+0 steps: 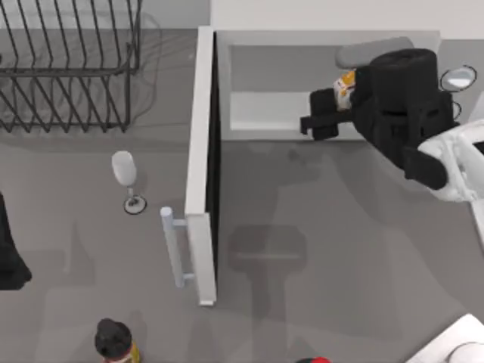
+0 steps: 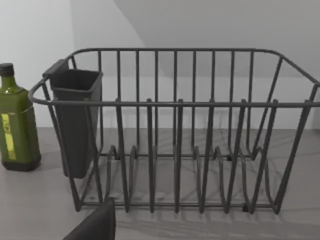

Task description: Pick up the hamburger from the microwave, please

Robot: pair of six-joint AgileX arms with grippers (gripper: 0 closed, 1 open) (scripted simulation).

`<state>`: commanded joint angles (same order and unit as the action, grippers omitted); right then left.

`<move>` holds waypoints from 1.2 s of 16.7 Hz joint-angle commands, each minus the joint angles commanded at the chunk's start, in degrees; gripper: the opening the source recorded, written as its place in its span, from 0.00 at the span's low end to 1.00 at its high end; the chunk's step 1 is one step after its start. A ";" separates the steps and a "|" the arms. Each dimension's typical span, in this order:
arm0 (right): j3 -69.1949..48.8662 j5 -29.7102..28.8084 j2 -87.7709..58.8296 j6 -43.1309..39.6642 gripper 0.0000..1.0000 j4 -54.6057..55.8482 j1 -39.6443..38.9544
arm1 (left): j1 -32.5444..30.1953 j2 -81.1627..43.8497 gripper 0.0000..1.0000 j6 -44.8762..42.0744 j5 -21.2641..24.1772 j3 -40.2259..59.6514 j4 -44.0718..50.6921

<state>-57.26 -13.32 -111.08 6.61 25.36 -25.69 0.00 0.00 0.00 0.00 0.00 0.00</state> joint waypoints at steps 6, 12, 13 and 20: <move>6.89 -3.36 -2.25 1.10 0.00 9.76 -0.15 | 0.00 0.00 1.00 0.00 0.00 0.00 0.00; 21.65 -9.74 -4.63 3.15 0.00 31.95 0.04 | 0.00 0.00 1.00 0.00 0.00 0.00 0.00; 23.71 -10.57 -4.77 3.42 0.00 34.38 0.11 | 0.00 0.00 1.00 0.00 0.00 0.00 0.00; 27.22 -11.96 -4.82 3.85 0.00 38.04 0.27 | 0.00 0.00 1.00 0.00 0.00 0.00 0.00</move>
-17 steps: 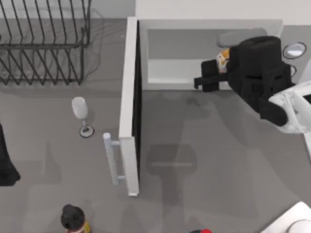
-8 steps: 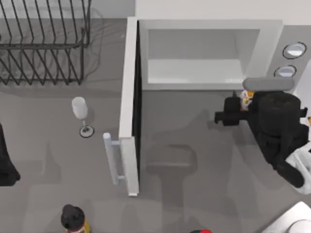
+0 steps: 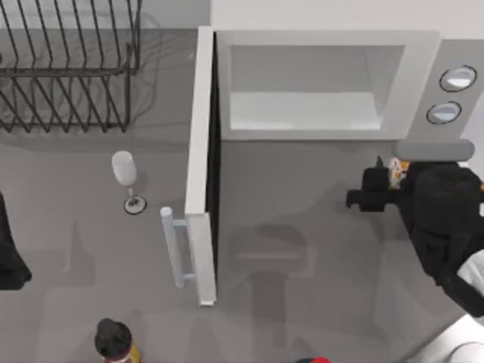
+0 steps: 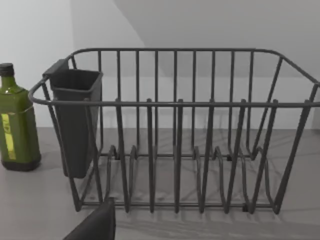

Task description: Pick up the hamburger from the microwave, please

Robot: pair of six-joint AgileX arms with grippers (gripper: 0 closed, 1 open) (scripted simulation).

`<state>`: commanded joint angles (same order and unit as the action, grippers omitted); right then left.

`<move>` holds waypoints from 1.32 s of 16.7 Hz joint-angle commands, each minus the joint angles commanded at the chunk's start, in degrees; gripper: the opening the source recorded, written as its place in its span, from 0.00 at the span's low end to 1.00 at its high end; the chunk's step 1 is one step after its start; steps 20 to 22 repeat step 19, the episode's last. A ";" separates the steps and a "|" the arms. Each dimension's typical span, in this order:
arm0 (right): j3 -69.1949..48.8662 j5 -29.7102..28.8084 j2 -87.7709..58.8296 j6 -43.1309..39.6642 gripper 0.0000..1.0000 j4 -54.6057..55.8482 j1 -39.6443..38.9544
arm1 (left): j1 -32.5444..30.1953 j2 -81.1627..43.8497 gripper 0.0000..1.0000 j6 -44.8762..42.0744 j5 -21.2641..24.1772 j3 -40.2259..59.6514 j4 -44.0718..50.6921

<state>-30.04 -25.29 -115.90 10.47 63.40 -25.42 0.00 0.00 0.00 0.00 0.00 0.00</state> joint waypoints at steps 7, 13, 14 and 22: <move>0.00 0.00 0.00 0.00 0.53 0.00 0.00 | 0.00 0.00 1.00 0.00 0.00 0.00 0.00; 0.00 0.00 0.00 0.00 0.98 0.00 0.00 | 0.00 0.00 1.00 0.00 0.00 0.00 0.00; 0.00 0.00 0.00 0.00 1.00 0.00 0.00 | 0.00 0.00 1.00 0.00 0.00 0.00 0.00; 0.00 0.00 0.00 0.00 1.00 0.00 0.00 | 0.00 0.00 1.00 0.00 0.00 0.00 0.00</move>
